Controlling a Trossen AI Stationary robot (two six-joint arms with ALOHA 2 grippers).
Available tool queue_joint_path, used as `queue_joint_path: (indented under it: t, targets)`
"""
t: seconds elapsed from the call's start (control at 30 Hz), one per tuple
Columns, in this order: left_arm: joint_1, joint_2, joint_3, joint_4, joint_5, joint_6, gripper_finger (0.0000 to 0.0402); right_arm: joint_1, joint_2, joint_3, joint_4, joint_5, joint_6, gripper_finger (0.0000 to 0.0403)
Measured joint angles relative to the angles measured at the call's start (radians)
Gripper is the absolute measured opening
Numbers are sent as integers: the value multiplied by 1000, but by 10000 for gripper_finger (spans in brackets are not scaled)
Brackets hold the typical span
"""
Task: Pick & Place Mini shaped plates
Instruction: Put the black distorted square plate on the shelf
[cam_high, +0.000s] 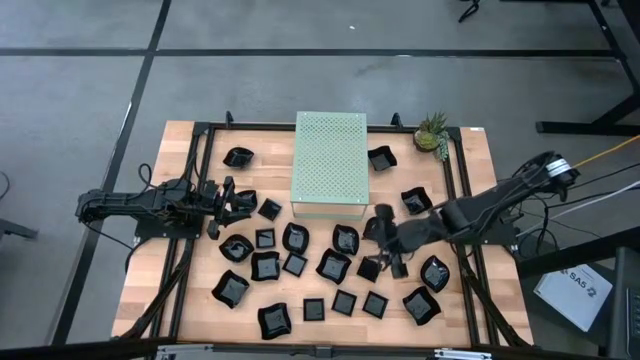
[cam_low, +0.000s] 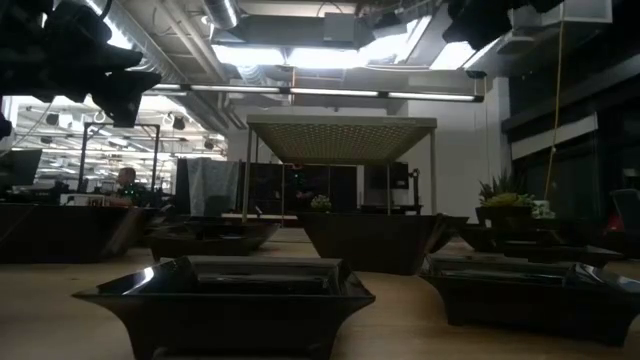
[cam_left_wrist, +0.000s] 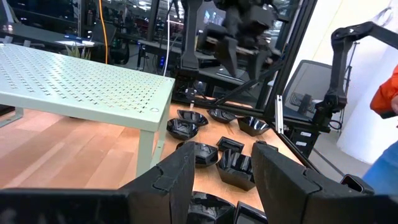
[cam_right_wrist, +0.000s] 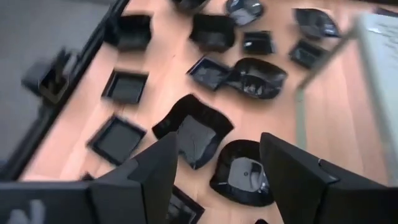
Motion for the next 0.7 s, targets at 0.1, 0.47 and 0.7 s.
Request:
queue_joint_path:
  t: [0.1, 0.47, 0.7]
  targets:
    - [0, 0, 0, 0, 0, 0, 152, 13, 65, 45, 2, -1, -95, 226]
    - [0, 0, 0, 0, 0, 0, 152, 24, 312, 196, -13, 0, -274, 226]
    - [0, 0, 0, 0, 0, 0, 152, 51, 426, 210, -35, -1, -346, 226]
